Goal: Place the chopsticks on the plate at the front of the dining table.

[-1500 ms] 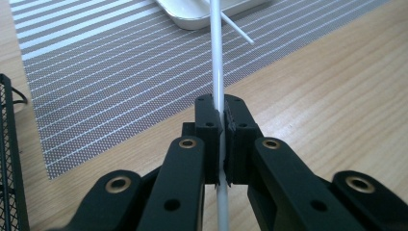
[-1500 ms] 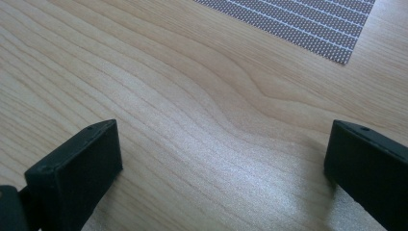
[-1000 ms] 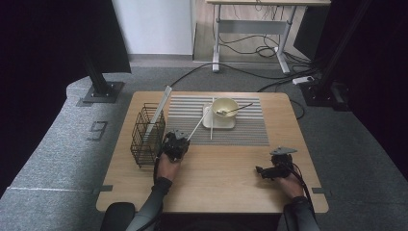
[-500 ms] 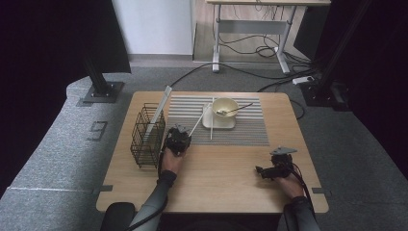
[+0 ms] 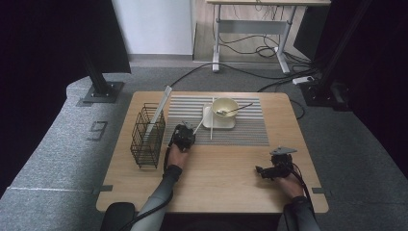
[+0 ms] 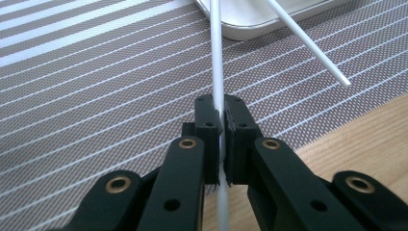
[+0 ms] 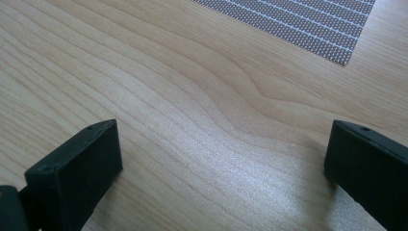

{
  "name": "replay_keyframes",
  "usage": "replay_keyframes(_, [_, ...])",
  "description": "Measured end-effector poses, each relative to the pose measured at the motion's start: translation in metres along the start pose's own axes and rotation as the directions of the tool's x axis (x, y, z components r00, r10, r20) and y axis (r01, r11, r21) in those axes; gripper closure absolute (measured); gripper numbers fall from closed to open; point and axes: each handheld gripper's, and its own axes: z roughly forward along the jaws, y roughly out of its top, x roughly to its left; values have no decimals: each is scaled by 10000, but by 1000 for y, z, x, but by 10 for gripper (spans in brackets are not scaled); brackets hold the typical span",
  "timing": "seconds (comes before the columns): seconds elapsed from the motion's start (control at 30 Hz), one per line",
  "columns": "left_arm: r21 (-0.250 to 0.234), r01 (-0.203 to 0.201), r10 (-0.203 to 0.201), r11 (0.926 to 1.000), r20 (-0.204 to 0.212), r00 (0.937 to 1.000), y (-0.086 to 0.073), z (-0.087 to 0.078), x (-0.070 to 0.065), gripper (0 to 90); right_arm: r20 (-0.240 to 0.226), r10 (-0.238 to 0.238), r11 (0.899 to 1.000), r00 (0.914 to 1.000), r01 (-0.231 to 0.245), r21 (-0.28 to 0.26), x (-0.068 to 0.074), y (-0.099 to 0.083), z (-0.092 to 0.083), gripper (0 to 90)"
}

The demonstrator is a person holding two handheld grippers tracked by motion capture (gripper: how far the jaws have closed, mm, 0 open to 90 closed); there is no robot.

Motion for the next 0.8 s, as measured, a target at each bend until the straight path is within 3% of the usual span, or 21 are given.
replay_keyframes(0.27, [132,-57,58,9999,-125,9999,5,13,0,855,-4,8,10000,10000,-8,-2,0,0,0,0])
replay_keyframes(0.8, [-7,-65,66,10000,179,9998,17,33,-4,845,-3,9,10000,10000,-9,-3,0,1,1,0])
